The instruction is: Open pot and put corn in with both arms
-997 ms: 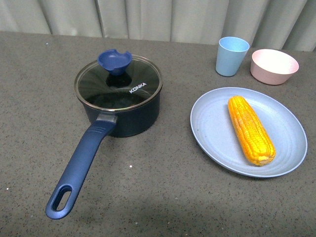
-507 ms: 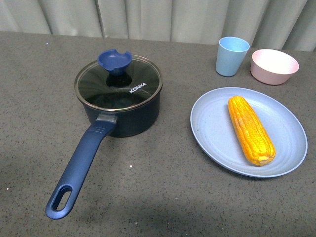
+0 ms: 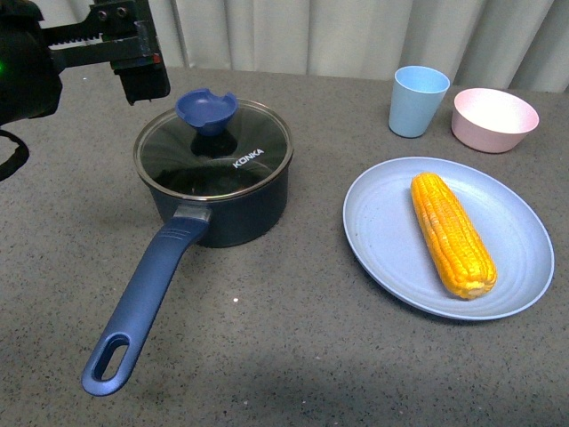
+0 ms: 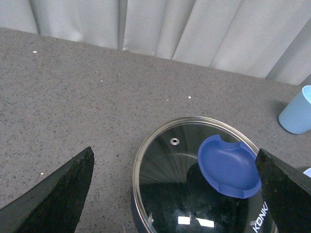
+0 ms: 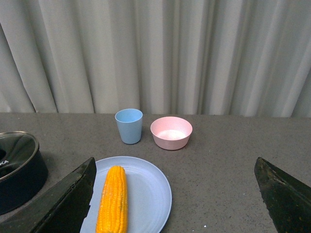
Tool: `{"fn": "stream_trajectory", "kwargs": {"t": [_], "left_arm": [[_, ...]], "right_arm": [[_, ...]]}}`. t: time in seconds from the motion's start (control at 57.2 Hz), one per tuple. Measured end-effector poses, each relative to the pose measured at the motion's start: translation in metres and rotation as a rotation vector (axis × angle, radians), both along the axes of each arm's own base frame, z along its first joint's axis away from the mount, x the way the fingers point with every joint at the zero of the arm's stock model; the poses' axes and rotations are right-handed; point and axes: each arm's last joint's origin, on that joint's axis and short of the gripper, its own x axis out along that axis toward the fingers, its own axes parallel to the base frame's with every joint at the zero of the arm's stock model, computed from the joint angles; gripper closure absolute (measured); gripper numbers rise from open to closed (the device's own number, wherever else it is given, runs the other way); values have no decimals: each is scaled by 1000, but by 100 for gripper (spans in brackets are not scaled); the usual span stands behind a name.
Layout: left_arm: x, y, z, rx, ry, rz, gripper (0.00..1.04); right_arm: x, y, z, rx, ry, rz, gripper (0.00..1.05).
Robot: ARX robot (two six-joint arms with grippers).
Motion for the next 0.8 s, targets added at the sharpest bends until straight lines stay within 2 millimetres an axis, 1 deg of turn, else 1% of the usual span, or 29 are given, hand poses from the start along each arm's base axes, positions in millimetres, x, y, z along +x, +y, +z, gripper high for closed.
{"fn": "stream_trajectory", "kwargs": {"t": [0.087, 0.175, 0.315, 0.542, 0.804], "left_arm": [[9, -8, -5, 53, -25, -36, 7], [19, -18, -17, 91, -6, -84, 7], [24, -30, -29, 94, 15, -131, 7], [32, -47, -35, 61, 19, -185, 7], [40, -54, -45, 57, 38, -204, 7]], "right_arm": [[0, 0, 0, 0, 0, 0, 9], [0, 0, 0, 0, 0, 0, 9], [0, 0, 0, 0, 0, 0, 9], [0, 0, 0, 0, 0, 0, 9], [0, 0, 0, 0, 0, 0, 9]]}}
